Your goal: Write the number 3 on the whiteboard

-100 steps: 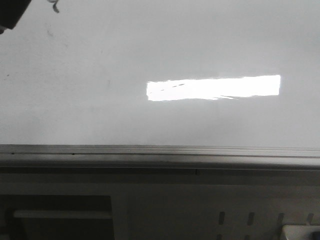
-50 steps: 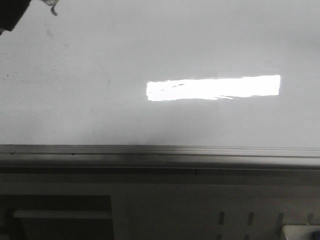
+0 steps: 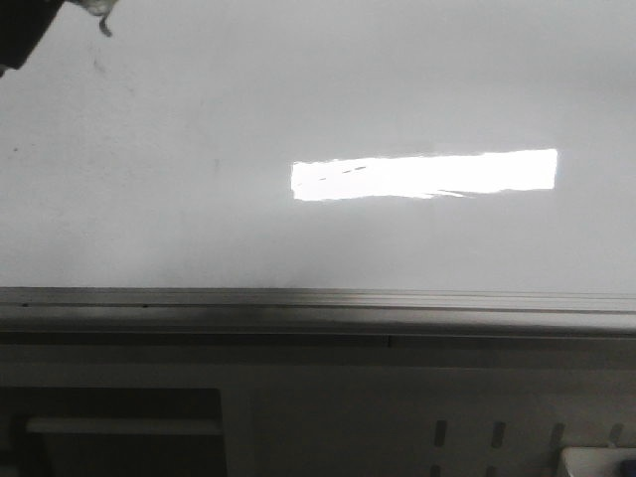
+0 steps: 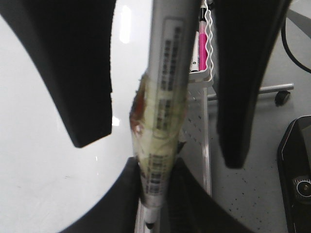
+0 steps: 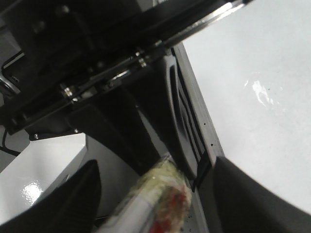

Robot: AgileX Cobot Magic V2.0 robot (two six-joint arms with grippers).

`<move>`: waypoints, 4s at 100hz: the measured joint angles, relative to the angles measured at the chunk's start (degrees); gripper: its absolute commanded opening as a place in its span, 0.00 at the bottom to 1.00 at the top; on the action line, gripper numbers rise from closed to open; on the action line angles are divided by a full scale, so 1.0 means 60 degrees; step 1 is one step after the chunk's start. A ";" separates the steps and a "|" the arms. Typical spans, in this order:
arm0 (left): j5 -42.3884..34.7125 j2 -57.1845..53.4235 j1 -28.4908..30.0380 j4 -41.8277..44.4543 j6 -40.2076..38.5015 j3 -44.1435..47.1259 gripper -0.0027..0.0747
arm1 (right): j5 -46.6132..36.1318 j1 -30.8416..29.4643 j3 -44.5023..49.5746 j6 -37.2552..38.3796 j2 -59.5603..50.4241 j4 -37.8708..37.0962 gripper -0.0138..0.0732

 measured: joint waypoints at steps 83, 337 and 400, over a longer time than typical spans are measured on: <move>-0.0866 -0.0401 0.0000 -0.1018 -0.1213 0.0003 0.73 | -0.0053 -0.0041 -0.0022 -0.0079 -0.0081 -0.0583 0.09; -0.3459 -0.4541 0.1419 -0.0683 -0.6295 0.2747 0.01 | -0.3466 -0.3220 0.1525 0.0037 0.0343 -0.0842 0.10; -0.3459 -0.4541 0.1419 -0.0683 -0.6295 0.2747 0.01 | -0.4178 -0.2540 0.2370 0.0037 0.0348 -0.0242 0.10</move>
